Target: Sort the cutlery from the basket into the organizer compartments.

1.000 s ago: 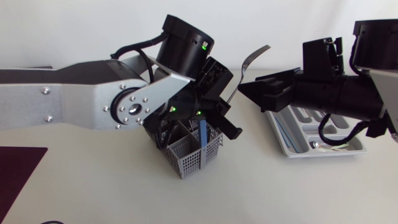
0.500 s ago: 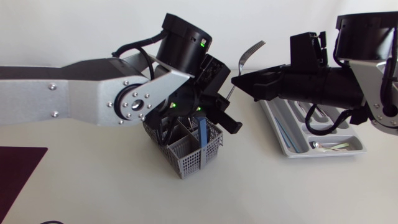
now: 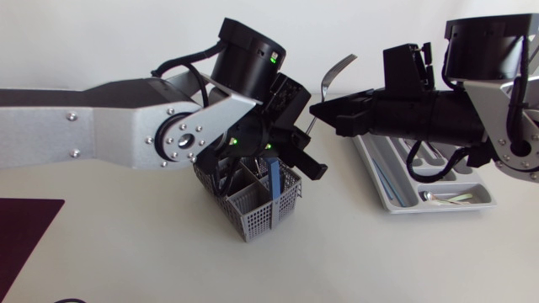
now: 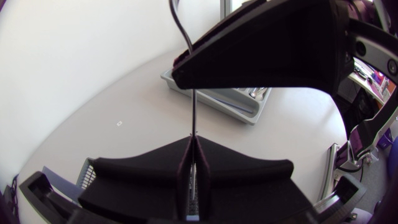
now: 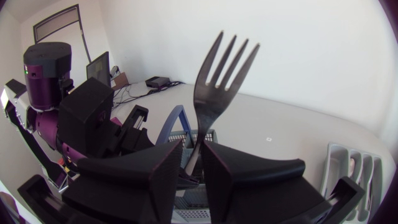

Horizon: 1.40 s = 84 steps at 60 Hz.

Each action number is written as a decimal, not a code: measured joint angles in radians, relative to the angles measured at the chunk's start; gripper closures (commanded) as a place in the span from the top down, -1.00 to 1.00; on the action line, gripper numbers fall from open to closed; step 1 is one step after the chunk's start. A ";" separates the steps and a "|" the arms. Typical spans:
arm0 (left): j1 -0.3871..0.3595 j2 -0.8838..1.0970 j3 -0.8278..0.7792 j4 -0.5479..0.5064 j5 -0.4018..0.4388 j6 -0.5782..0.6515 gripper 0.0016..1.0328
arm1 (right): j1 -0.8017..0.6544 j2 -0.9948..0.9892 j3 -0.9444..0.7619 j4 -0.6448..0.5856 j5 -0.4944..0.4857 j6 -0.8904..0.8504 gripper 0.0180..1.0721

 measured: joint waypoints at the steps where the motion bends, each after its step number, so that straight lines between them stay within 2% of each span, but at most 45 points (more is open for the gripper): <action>1: 0.000 0.000 0.000 0.000 0.000 -0.001 -0.94 | 0.000 0.000 0.000 0.000 0.000 0.000 -0.82; 4: 0.000 0.000 0.000 0.000 0.000 -0.003 -0.94 | 0.000 0.000 0.000 0.000 -0.002 0.000 -0.89; 28: 0.001 0.001 0.000 0.002 0.000 -0.003 -0.92 | 0.007 0.000 0.000 0.000 -0.026 0.005 -0.89; 41: 0.016 0.001 0.000 0.003 0.003 -0.018 0.09 | 0.001 0.000 0.000 -0.013 -0.026 0.004 -0.89; 44: 0.023 0.000 0.000 0.003 0.003 -0.018 0.25 | -0.006 -0.001 0.000 -0.019 -0.029 0.004 -0.89; 50: 0.038 -0.009 0.001 0.003 0.002 -0.018 0.41 | -0.035 -0.004 0.000 -0.042 -0.040 0.003 -0.89; 58: 0.064 -0.061 0.001 0.003 -0.023 -0.013 0.50 | -0.109 -0.010 0.021 -0.131 -0.045 -0.032 -0.89; 69: 0.125 -0.151 0.000 0.003 -0.034 0.003 0.50 | -0.245 -0.007 0.075 -0.247 -0.045 -0.120 -0.89; 84: 0.171 -0.223 -0.022 0.001 -0.039 0.012 0.50 | -0.350 0.003 0.094 -0.297 -0.053 -0.219 -0.89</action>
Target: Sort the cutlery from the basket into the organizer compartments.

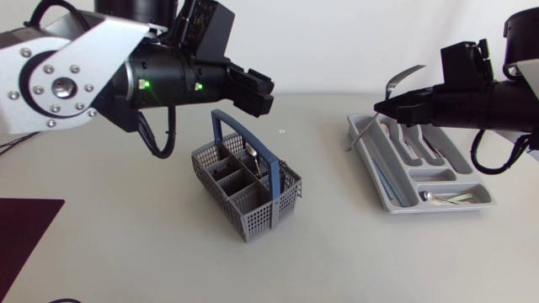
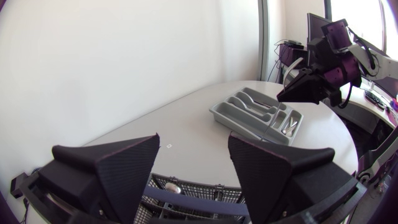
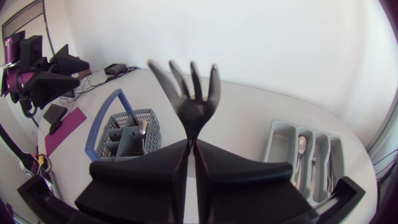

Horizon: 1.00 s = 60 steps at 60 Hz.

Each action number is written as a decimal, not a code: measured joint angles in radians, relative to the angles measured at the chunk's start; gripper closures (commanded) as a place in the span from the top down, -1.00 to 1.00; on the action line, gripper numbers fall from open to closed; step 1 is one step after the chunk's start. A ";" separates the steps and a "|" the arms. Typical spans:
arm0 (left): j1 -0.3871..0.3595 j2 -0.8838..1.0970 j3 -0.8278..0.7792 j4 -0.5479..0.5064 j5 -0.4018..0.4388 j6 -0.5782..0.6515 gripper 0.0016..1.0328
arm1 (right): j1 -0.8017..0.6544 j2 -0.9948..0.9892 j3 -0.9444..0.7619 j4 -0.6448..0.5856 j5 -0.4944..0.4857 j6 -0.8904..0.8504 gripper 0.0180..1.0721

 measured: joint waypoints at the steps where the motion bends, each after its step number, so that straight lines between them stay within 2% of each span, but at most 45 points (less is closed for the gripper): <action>1: 0.001 -0.003 -0.003 0.000 0.000 0.001 0.50 | -0.007 0.002 0.000 -0.001 0.000 -0.004 -0.89; 17: 0.067 -0.075 -0.035 -0.034 0.001 0.045 0.50 | -0.192 0.096 0.069 -0.088 -0.006 -0.118 -0.89; 34: 0.090 -0.129 -0.084 -0.045 0.004 0.081 0.50 | -0.336 0.222 0.229 -0.148 0.005 -0.226 -0.89; 60: 0.112 -0.186 -0.162 -0.047 0.004 0.122 0.50 | -0.397 0.513 0.396 -0.169 0.153 -0.338 -0.89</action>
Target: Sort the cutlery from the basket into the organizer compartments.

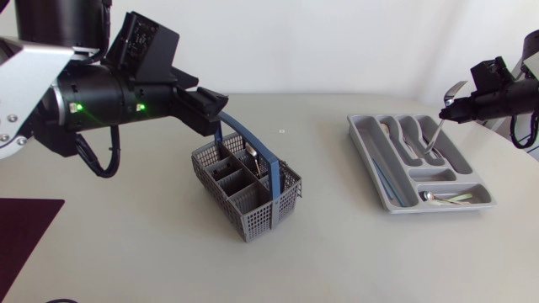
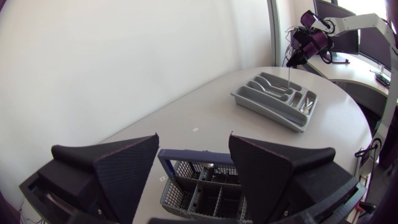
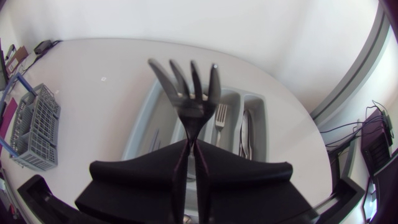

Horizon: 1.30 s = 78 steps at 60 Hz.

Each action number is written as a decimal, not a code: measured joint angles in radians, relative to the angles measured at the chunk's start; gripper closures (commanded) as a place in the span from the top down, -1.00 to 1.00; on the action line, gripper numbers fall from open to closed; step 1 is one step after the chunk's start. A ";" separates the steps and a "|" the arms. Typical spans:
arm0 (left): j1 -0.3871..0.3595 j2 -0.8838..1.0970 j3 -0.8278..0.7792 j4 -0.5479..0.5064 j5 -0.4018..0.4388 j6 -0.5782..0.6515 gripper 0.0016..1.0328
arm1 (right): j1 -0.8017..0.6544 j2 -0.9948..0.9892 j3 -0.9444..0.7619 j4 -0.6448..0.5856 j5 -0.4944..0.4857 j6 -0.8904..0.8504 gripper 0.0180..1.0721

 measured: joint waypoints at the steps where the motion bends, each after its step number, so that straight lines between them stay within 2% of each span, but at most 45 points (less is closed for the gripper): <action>1: 0.000 -0.002 -0.003 0.000 0.000 0.001 0.50 | -0.001 0.009 0.005 0.000 0.007 -0.003 -0.89; 19: 0.020 -0.025 -0.040 0.003 0.001 0.008 0.50 | -0.006 0.148 0.092 -0.004 0.088 -0.024 -0.89; 47: 0.026 -0.026 -0.063 0.011 0.009 0.011 0.50 | -0.006 0.322 0.195 -0.009 0.119 -0.028 -0.89; 78: 0.026 -0.029 -0.063 0.011 0.009 0.011 0.50 | 0.009 0.495 0.298 0.131 0.119 0.050 -0.89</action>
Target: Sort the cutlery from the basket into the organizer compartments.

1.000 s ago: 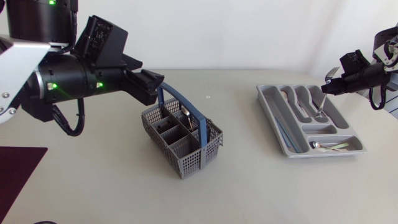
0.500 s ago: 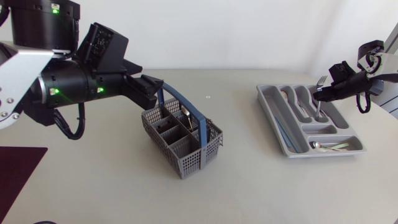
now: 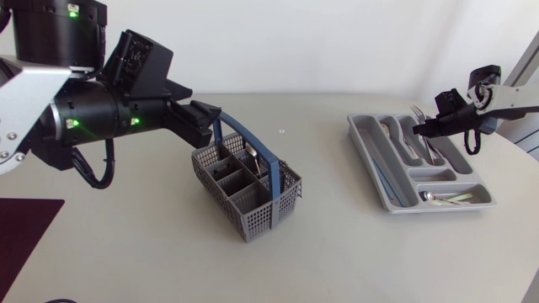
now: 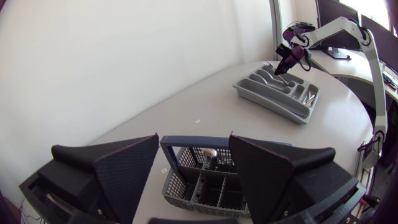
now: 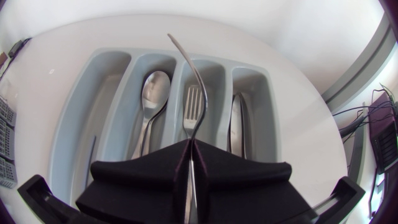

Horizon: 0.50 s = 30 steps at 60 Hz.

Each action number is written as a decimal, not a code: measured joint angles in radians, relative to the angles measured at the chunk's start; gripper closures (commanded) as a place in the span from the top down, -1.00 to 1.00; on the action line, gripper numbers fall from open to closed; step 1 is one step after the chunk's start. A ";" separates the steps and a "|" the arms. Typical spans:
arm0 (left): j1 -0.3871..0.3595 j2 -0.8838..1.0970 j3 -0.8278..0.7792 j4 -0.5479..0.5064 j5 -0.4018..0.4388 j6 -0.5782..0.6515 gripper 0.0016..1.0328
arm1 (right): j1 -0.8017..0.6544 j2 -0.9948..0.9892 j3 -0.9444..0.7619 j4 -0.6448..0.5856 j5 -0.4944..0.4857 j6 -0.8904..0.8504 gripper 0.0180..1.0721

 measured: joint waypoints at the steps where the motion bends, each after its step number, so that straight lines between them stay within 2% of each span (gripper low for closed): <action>1: 0.000 0.000 0.000 0.000 0.000 0.000 0.50 | 0.001 0.006 0.005 0.001 0.000 0.003 -0.89; 22: 0.000 -0.015 -0.004 0.000 0.002 0.000 0.50 | 0.025 0.121 0.114 0.000 0.018 0.055 -0.89; 30: 0.000 -0.022 -0.011 0.000 0.003 0.000 0.50 | 0.023 0.142 0.163 -0.039 -0.020 0.071 -0.89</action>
